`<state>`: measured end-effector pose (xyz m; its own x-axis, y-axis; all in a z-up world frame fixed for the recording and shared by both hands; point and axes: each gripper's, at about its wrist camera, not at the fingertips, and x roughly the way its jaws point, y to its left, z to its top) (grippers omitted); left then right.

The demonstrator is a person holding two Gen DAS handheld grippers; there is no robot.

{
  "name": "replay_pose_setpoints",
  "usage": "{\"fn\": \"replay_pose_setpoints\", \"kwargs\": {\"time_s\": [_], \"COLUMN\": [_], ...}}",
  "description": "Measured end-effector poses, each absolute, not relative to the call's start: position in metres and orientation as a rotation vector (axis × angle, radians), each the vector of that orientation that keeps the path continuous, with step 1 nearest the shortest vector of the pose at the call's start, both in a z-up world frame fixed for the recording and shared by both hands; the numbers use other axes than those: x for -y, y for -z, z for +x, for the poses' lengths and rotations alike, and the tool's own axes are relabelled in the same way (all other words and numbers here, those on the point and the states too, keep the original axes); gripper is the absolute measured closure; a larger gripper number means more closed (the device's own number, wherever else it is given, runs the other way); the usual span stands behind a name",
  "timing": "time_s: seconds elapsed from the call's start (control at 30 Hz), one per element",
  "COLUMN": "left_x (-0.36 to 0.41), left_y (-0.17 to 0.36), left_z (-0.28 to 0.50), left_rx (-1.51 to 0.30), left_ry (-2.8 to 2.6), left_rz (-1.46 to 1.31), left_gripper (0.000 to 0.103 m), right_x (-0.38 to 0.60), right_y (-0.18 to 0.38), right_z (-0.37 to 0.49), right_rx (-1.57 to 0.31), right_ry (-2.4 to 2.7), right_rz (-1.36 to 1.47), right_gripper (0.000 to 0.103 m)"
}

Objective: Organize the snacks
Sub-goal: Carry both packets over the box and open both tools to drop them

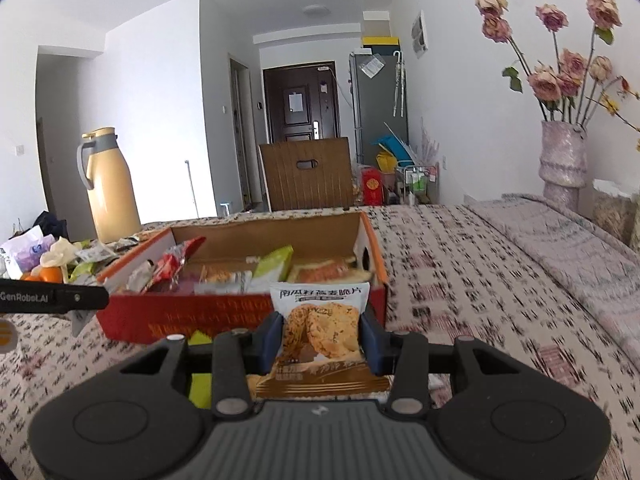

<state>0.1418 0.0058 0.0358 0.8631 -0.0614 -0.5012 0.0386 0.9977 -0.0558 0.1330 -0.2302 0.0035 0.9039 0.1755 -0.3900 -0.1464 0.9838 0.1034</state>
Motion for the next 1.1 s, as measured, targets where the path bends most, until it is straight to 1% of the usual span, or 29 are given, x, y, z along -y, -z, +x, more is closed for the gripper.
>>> {"fn": "replay_pose_setpoints", "kwargs": {"time_s": [0.3, 0.53, 0.8, 1.1], "left_x": [0.009, 0.016, 0.009, -0.005], "left_y": [-0.058, -0.063, -0.050, -0.030], "left_z": [0.174, 0.203, 0.235, 0.247], "left_rx": [-0.473, -0.460, -0.478, -0.507], "left_ry": [0.038, 0.015, -0.026, 0.000], "left_rz": [-0.034, -0.038, -0.065, -0.119], "left_gripper": [0.046, 0.046, 0.046, 0.046], "right_x": [0.215, 0.202, 0.194, 0.192], "right_y": [-0.023, -0.033, -0.026, -0.006], "right_z": [0.175, 0.211, 0.246, 0.252], "right_rx": [-0.366, -0.353, -0.355, -0.366], "right_ry": [-0.201, -0.215, -0.195, -0.184], "right_rz": [0.052, 0.018, 0.027, 0.015], "right_gripper": [0.062, 0.062, 0.062, 0.062]}}
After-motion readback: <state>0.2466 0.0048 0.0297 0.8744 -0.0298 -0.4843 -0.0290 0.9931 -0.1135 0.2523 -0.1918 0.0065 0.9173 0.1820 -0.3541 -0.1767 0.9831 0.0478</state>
